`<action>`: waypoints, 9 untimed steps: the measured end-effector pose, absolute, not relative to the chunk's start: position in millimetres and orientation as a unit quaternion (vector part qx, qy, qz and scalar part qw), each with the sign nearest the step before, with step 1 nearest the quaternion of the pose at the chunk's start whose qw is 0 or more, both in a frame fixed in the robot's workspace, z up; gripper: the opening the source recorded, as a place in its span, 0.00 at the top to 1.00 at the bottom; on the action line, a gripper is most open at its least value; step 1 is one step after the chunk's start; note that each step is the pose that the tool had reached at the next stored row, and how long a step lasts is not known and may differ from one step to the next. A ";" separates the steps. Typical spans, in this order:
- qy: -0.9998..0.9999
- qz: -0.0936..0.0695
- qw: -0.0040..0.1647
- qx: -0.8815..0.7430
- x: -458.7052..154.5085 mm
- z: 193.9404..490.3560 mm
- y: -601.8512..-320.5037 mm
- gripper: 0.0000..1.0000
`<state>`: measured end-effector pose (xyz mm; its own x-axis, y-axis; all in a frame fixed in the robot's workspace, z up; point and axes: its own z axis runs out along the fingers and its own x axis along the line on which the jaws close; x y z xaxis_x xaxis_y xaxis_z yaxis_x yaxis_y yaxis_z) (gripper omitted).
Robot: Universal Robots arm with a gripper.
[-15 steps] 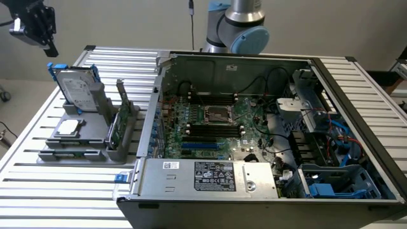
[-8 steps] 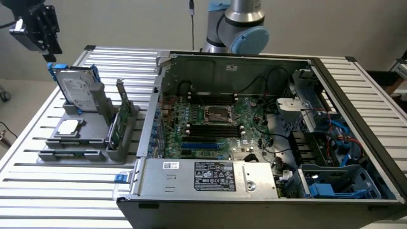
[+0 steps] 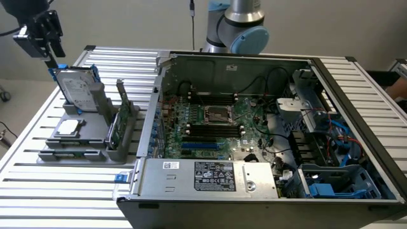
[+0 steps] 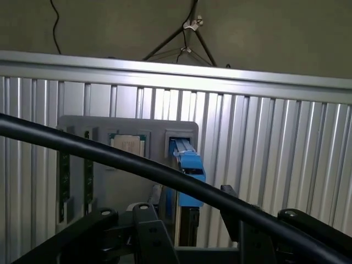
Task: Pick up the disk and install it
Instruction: 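Pick up the disk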
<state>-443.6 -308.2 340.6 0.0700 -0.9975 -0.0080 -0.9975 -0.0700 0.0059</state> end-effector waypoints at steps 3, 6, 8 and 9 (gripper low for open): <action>0.682 0.005 0.001 -0.731 -443.5 335.2 -308.2 0.46; 0.682 0.005 0.001 -0.731 -443.5 329.8 -308.2 0.46; 0.682 0.005 0.001 -0.731 -443.5 326.0 -308.2 0.46; 0.682 0.005 0.001 -0.731 -443.5 324.3 -308.2 0.46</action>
